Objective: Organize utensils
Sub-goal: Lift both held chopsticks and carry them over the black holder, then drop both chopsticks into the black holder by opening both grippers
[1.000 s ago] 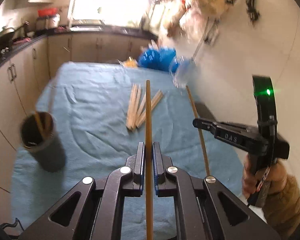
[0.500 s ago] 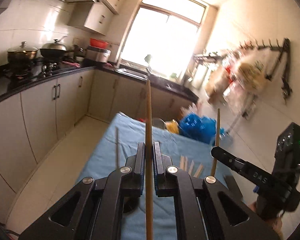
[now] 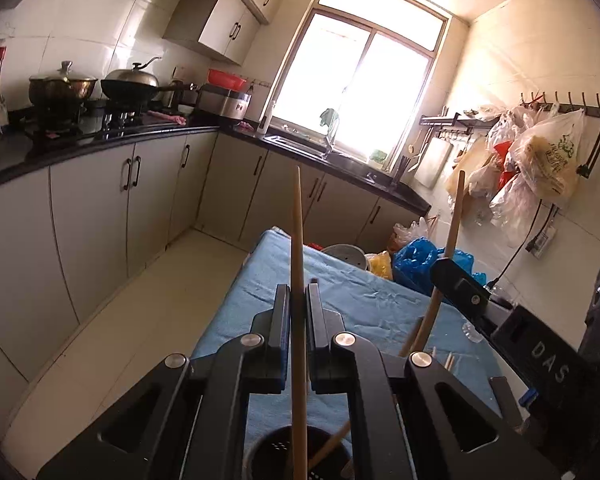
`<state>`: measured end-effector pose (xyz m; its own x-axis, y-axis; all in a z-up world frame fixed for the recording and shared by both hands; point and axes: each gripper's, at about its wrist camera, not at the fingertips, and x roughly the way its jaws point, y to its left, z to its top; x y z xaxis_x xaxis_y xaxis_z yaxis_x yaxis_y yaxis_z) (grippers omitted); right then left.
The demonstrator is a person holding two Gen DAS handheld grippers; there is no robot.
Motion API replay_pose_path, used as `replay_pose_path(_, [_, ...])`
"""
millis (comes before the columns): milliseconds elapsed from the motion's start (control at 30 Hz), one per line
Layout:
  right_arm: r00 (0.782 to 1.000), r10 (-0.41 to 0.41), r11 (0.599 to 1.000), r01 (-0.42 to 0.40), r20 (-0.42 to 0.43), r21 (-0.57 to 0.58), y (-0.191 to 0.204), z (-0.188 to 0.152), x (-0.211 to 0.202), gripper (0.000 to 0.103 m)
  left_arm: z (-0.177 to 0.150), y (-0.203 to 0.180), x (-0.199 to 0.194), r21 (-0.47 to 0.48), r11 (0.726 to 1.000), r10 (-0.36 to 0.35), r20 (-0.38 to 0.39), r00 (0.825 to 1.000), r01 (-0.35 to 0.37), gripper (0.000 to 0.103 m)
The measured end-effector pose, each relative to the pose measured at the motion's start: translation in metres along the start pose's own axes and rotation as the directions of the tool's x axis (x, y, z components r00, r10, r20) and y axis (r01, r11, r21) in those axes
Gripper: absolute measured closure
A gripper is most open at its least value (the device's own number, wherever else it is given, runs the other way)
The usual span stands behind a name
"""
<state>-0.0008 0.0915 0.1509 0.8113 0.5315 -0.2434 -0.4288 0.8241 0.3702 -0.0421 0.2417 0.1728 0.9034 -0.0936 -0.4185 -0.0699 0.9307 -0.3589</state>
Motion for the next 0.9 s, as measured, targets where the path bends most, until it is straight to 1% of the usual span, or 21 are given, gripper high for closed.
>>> replay_pose_path(100, [1.000,-0.017,0.999,0.017,-0.013,-0.028,-0.002,-0.009,0.004,0.094,-0.005,0.004,0.006,0.004,1.000,-0.003,-0.009,1.000,0.003,0.096])
replay_pose_path(200, [0.999,-0.028,0.998,0.027,-0.028,-0.048,-0.006,-0.017,0.004,0.094,-0.010,0.006,0.008,0.002,1.000,-0.008,-0.003,1.000,0.008,0.096])
replay_pose_path(300, [0.999,-0.041,0.997,0.039,-0.032,-0.063,-0.006,-0.021,0.002,0.094,-0.007,0.008,0.008,-0.026,0.999,-0.027,-0.008,1.000,0.027,0.096])
replay_pose_path(367, [0.999,-0.040,0.997,0.037,-0.034,-0.072,-0.005,-0.022,0.000,0.094,-0.002,0.010,0.001,-0.044,0.998,-0.038,0.021,0.999,0.039,0.096])
replay_pose_path(467, [0.999,-0.039,0.996,0.037,-0.021,-0.083,-0.003,-0.021,-0.004,0.094,0.007,0.010,-0.010,-0.075,0.994,-0.069,0.067,0.995,0.074,0.096])
replay_pose_path(533, [0.999,-0.037,0.996,0.036,-0.010,-0.085,-0.002,-0.020,-0.006,0.094,0.009,0.009,-0.014,-0.078,0.993,-0.079,0.100,0.992,0.086,0.096])
replay_pose_path(600, [0.999,-0.034,0.996,0.034,-0.006,-0.085,0.000,-0.020,-0.007,0.094,0.009,0.008,-0.013,-0.070,0.994,-0.068,0.127,0.990,0.078,0.096])
replay_pose_path(733, [0.999,-0.036,0.995,0.035,-0.007,-0.094,0.001,-0.022,-0.005,0.094,0.003,0.004,-0.005,-0.057,0.996,-0.054,0.122,0.991,0.061,0.096])
replay_pose_path(833, [0.999,-0.039,0.995,0.038,-0.011,-0.097,0.000,-0.025,-0.004,0.094,-0.005,-0.001,-0.001,-0.011,1.000,-0.020,0.134,0.991,0.021,0.096])
replay_pose_path(900, [0.999,-0.041,0.994,0.039,-0.018,-0.100,-0.001,-0.027,-0.003,0.094,-0.010,-0.005,0.001,0.024,1.000,-0.001,0.129,0.992,-0.002,0.096])
